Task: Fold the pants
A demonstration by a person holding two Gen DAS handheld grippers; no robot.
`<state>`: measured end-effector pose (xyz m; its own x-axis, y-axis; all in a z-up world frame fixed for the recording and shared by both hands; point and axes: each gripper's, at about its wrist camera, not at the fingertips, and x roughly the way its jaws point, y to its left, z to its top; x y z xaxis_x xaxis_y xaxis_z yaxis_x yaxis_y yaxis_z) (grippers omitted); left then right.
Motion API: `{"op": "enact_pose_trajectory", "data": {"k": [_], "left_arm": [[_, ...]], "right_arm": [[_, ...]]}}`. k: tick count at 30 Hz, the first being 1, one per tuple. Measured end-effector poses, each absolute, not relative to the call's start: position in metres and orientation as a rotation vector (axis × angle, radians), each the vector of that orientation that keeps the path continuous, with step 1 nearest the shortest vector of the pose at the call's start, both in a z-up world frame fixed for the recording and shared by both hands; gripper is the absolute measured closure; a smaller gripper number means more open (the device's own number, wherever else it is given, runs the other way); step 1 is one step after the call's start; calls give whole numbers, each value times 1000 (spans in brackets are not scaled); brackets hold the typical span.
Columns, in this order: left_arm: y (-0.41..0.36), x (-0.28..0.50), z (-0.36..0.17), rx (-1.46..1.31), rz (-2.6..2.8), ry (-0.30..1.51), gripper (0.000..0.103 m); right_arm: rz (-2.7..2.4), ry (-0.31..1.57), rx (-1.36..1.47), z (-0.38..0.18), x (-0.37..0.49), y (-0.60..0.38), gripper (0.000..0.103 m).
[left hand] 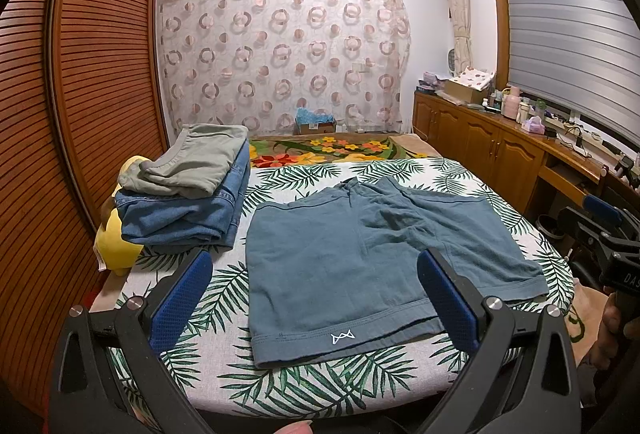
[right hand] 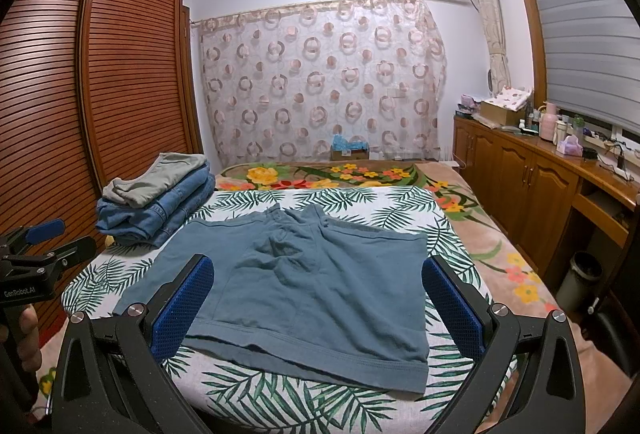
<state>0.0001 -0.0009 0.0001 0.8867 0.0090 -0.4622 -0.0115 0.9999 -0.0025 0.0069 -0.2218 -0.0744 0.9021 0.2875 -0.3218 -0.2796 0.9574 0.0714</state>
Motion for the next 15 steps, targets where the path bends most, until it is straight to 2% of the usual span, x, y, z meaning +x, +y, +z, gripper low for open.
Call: {"op": "enact_pose_trajectory", "data": {"k": [15], "left_arm": [[1, 1, -6, -4, 9, 478, 0]], "right_arm": [[297, 336, 27, -73, 6, -222, 0]]}}
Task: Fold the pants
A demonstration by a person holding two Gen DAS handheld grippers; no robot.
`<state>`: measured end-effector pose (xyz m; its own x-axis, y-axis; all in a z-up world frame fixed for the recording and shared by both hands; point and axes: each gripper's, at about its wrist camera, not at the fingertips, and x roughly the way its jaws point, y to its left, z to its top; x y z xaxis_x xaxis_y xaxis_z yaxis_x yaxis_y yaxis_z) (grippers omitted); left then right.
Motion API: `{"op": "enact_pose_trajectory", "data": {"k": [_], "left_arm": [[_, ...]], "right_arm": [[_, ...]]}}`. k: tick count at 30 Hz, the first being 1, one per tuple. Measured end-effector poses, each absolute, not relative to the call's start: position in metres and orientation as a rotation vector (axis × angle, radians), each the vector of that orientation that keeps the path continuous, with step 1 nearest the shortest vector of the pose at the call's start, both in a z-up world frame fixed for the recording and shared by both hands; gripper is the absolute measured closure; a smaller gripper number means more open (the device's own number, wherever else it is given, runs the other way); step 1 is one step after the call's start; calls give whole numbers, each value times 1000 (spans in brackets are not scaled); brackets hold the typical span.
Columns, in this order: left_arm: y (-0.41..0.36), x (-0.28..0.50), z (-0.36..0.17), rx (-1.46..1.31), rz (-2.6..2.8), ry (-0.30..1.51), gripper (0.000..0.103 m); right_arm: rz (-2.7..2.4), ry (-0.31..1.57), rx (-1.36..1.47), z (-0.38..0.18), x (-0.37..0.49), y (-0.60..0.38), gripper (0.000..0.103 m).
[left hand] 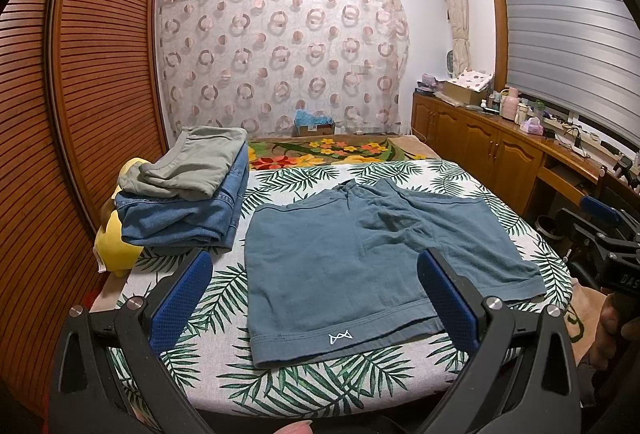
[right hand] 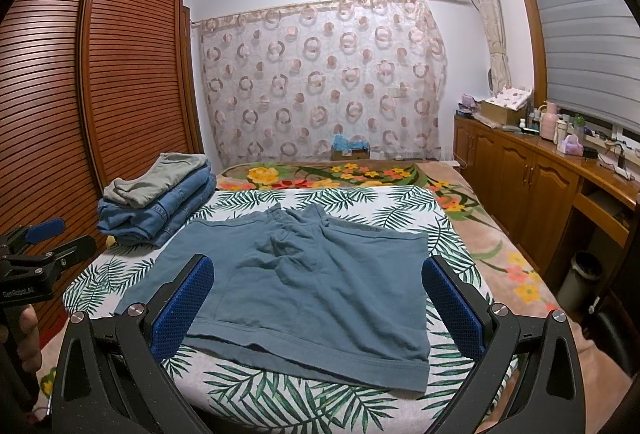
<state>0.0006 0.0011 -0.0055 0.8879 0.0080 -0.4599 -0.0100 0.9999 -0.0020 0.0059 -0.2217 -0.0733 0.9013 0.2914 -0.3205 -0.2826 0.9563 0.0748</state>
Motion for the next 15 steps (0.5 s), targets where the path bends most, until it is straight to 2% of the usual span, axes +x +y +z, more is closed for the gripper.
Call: {"op": "enact_pose_trajectory", "data": {"k": [10, 15], "left_arm": [[-7, -1, 2, -7, 7, 501, 0], [-1, 7, -10, -19, 11, 535, 0]], "right_arm": [[301, 346, 28, -77, 7, -221, 0], [301, 358, 23, -78, 9, -222, 0]]}}
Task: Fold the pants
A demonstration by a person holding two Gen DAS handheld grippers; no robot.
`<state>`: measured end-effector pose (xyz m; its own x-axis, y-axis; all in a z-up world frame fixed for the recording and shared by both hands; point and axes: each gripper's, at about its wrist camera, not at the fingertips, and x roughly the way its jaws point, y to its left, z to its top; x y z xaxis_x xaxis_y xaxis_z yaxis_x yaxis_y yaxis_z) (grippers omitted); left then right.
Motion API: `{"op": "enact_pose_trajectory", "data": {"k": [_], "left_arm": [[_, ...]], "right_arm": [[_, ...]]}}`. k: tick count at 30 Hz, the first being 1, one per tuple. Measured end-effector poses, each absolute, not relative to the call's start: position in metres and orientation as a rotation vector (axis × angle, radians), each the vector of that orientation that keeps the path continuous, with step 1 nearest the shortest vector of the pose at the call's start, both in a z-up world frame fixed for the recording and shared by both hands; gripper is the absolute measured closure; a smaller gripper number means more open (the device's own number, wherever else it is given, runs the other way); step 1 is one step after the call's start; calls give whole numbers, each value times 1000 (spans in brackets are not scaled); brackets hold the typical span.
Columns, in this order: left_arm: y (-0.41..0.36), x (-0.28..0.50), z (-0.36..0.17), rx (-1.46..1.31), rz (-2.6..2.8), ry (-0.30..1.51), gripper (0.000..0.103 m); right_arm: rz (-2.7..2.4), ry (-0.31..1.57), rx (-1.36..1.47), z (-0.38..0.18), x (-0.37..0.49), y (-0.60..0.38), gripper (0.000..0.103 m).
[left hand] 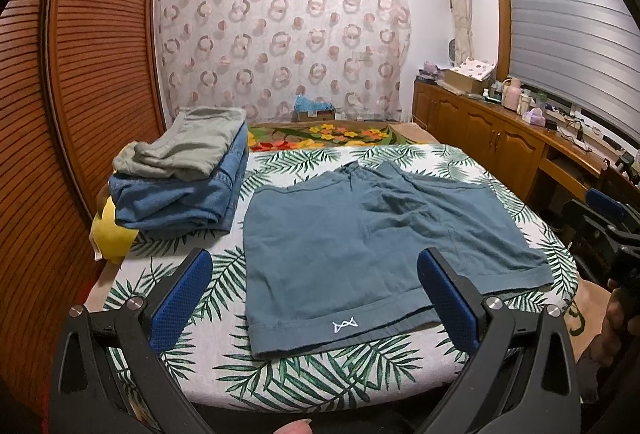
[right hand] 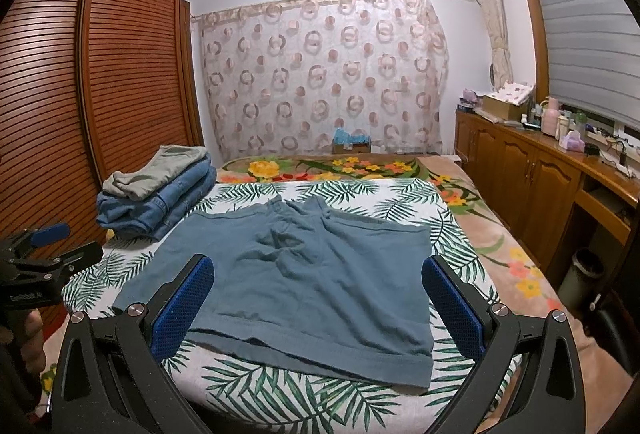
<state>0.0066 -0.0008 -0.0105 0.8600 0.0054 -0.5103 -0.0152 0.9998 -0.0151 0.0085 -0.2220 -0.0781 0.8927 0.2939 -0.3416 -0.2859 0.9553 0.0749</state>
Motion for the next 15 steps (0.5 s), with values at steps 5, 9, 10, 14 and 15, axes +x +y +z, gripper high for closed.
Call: {"op": "enact_pose_trajectory", "data": {"k": [5, 9, 10, 14, 15], "left_arm": [[6, 11, -23, -27, 10, 558, 1], [9, 14, -30, -29, 4, 574, 1], [11, 15, -32, -33, -4, 579, 1], [16, 19, -41, -39, -12, 600, 1], [17, 20, -44, -38, -12, 606, 1]], "right_arm": [[300, 372, 19, -79, 8, -222, 0], [299, 389, 19, -81, 11, -223, 0], [299, 395, 17, -82, 11, -223, 0], [290, 416, 15, -83, 13, -226, 0], [287, 423, 16, -83, 14, -227, 0]]}}
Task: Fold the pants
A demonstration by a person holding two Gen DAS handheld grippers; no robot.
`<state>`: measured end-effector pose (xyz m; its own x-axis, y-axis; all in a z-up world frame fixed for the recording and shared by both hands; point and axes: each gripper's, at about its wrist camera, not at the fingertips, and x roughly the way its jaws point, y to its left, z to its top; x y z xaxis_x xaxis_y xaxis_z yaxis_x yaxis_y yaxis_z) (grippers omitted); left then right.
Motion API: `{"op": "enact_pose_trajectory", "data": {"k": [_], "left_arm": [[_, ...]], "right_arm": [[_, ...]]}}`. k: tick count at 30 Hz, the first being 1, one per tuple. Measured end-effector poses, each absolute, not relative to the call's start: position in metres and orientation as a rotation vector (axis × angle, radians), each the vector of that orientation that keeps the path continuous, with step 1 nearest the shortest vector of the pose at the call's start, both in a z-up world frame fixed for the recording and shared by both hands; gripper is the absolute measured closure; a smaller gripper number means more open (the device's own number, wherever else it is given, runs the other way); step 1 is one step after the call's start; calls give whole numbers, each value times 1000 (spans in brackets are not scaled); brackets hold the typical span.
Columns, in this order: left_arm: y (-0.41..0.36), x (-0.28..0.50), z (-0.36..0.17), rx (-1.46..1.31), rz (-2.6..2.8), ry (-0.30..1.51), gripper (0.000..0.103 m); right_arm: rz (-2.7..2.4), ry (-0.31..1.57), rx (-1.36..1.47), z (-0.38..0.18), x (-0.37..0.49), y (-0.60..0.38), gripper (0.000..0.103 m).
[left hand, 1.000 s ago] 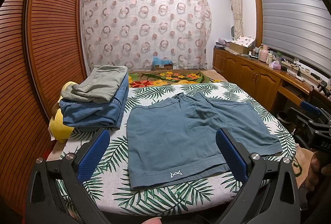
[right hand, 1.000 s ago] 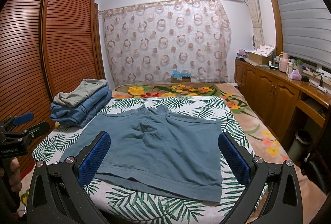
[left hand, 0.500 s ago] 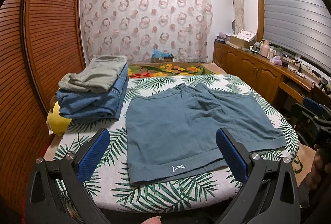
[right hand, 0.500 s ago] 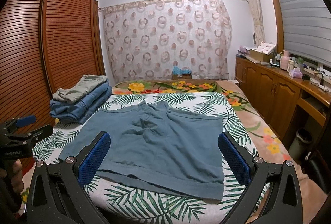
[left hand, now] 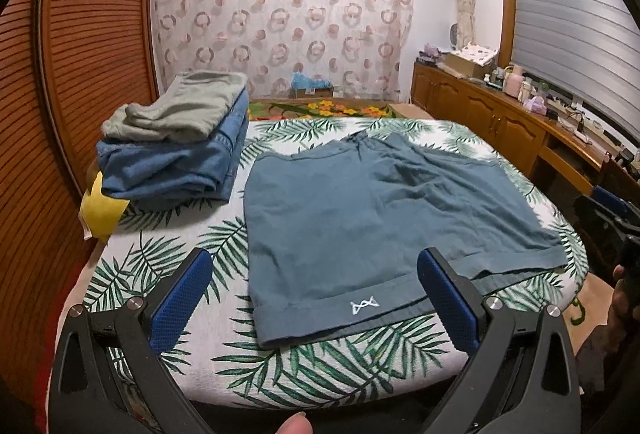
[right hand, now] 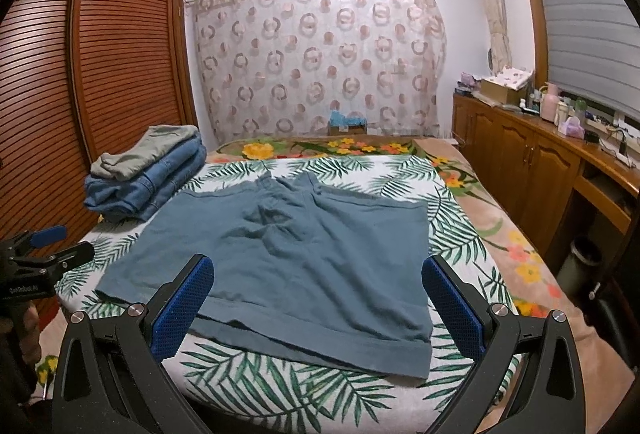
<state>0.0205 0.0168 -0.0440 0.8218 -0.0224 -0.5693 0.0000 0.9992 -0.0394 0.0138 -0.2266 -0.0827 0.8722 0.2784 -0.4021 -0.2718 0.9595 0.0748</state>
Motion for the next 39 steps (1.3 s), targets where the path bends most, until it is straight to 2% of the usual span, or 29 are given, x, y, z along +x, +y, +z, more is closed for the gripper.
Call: {"op": "enact_pose_trajectory", "data": {"k": [11, 15, 22, 23, 29, 34, 39], "left_arm": [[37, 23, -67, -63, -13, 629, 1], [46, 22, -77, -74, -10, 655, 3], [55, 21, -93, -108, -40, 697, 23], [56, 20, -95, -121, -47, 701, 29], [59, 20, -103, -144, -72, 740, 54], [59, 21, -108, -132, -68, 755, 61], [61, 20, -113, -132, -76, 761, 61]], "right_arm": [[278, 506, -6, -85, 23, -224, 0], [276, 534, -13, -86, 23, -222, 0], [265, 571, -44, -82, 28, -221, 0], [266, 574, -44, -80, 28, -221, 0], [260, 588, -47, -75, 30, -224, 0], [267, 592, -46, -75, 32, -219, 0], [272, 589, -43, -77, 38, -222, 0]]}}
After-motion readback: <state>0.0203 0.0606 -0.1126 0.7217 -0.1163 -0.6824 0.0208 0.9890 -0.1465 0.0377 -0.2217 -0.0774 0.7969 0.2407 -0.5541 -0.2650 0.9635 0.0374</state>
